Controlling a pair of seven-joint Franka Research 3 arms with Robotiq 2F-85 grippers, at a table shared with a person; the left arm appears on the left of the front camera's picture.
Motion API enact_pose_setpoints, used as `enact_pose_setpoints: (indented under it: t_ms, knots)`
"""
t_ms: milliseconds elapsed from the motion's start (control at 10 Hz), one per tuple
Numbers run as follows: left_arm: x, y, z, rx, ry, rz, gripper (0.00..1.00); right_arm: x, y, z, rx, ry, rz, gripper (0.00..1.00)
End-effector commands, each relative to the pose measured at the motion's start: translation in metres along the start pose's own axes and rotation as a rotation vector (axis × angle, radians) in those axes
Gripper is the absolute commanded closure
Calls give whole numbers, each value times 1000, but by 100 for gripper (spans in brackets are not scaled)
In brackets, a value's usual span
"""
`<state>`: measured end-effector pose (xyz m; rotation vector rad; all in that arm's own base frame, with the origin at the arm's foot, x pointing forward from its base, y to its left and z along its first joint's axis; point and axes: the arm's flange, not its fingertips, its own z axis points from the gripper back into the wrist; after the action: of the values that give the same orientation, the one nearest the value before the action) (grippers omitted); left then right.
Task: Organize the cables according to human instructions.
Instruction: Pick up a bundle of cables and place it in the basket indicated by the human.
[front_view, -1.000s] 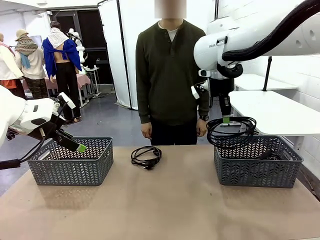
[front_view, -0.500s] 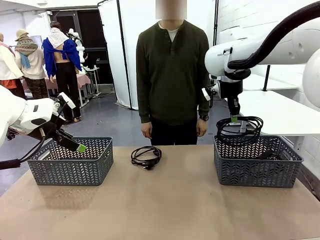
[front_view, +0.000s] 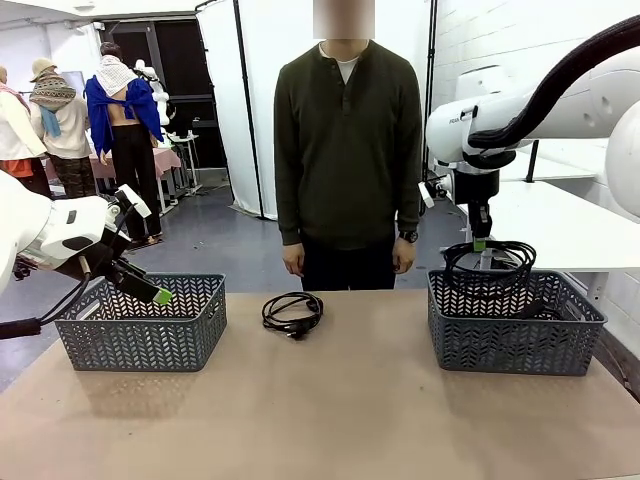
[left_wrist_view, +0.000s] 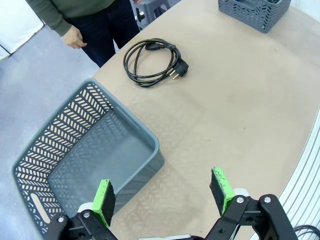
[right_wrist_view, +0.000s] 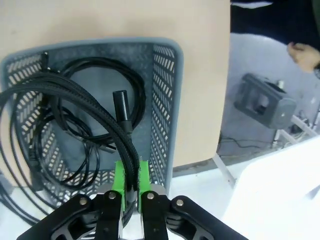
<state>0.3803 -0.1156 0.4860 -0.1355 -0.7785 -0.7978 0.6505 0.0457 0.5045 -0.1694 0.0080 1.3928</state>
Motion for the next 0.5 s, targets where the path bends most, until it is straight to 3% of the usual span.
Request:
enact_pose_setpoints:
  t_ms: [0, 400]
  knots:
    - [0, 1, -1, 0, -3, 18, 0, -5, 3, -13, -6, -46, 10, 100]
    - [0, 1, -1, 0, -3, 18, 0, -3, -6, -22, 5, -63, 5, 100]
